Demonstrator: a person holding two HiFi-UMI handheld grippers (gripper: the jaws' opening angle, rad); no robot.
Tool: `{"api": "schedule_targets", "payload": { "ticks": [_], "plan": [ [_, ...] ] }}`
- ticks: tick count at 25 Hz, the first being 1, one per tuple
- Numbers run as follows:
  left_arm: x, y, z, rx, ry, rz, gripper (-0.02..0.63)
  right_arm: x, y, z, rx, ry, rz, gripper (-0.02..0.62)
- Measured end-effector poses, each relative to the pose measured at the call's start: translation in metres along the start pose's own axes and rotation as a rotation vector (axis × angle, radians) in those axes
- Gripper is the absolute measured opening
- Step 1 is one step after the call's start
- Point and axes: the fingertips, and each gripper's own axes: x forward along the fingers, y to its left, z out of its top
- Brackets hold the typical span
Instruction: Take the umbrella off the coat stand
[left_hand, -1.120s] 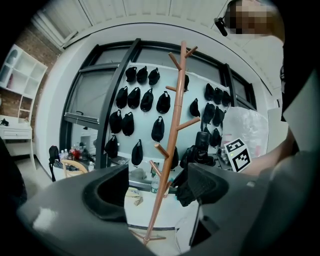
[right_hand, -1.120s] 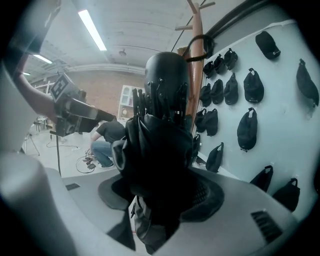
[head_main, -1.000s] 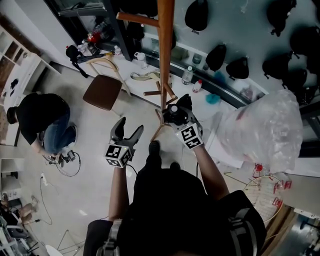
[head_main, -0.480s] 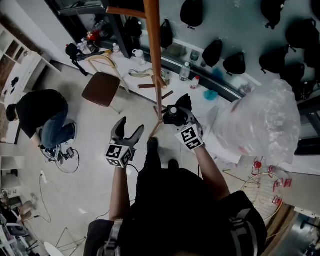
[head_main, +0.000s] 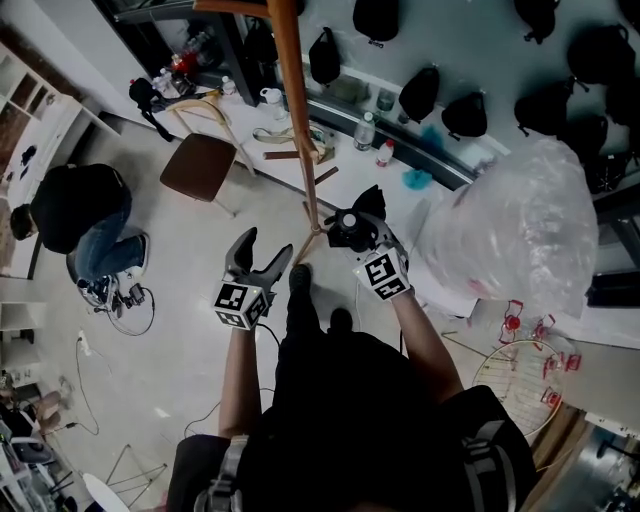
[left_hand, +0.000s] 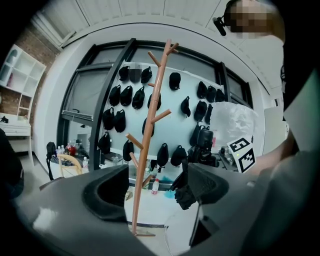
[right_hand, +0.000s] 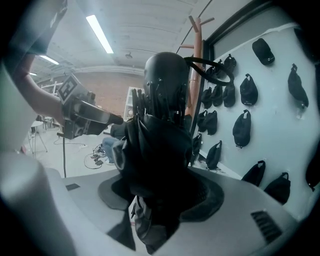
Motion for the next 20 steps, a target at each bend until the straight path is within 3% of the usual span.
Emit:
{"api": "schedule_targets", "payload": {
  "ticks": [20],
  "plan": [
    [-0.016,-0.037,-0.010,0.019,0.039,0.007,0.368,-0.030,0.020,-0.018,-0.001,0.017,0.035,0.239]
  ]
}}
